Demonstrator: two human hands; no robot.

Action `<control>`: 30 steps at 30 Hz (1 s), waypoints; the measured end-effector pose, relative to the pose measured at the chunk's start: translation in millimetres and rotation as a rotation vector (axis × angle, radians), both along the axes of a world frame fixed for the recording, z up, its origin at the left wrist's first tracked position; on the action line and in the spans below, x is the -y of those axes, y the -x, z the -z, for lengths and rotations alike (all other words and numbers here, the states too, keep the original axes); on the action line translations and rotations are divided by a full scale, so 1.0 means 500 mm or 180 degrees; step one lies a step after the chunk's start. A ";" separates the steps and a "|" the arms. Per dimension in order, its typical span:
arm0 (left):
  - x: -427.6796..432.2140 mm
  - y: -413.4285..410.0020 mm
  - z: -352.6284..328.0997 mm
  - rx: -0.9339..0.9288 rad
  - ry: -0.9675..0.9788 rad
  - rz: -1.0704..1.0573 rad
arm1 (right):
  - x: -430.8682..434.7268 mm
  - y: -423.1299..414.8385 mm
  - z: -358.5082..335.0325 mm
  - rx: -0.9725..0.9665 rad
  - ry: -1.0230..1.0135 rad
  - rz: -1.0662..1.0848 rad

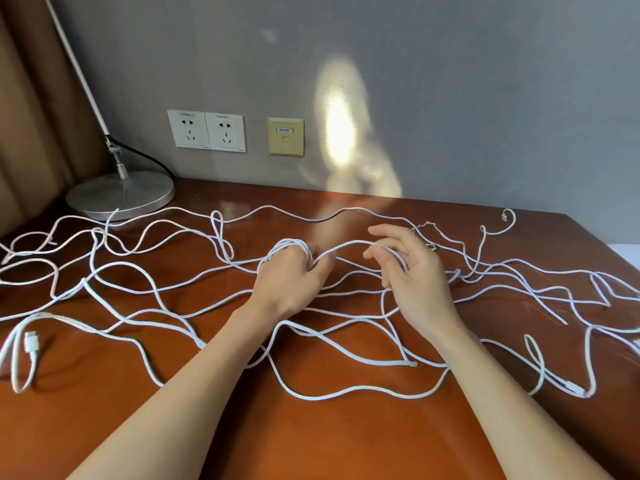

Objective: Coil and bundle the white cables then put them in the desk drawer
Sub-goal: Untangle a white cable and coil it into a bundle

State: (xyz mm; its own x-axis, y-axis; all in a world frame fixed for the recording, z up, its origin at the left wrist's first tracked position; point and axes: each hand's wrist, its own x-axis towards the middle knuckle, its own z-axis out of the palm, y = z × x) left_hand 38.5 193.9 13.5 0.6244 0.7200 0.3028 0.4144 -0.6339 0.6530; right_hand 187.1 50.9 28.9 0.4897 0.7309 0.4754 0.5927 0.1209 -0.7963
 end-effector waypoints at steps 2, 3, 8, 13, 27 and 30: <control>-0.006 -0.001 0.003 0.0014 0.0016 -0.0065 | -0.001 -0.005 0.005 0.0159 0.0070 0.0083; -0.007 -0.001 0.004 0.0013 -0.0029 -0.0127 | -0.002 -0.008 0.007 0.0256 0.0127 0.0151; -0.017 -0.004 0.018 -0.0513 -0.0464 -0.0316 | 0.000 -0.020 0.014 0.0482 0.0253 0.0415; -0.005 -0.001 0.018 -0.0134 -0.0046 0.0084 | 0.003 -0.005 0.005 0.0547 0.0035 0.0272; -0.001 0.006 0.002 0.0959 0.2249 0.1781 | 0.000 -0.022 0.008 -0.0215 0.0171 -0.0062; -0.005 0.004 0.001 0.1287 0.2935 0.2069 | -0.003 -0.024 0.006 -0.0494 0.0145 -0.0243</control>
State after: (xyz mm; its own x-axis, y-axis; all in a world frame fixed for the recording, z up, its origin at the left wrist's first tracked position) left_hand 36.7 196.3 12.9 0.9302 0.3540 0.0966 -0.1500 0.1265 0.9806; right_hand 199.3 52.3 26.2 0.4969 0.7878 0.3640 0.4528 0.1225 -0.8832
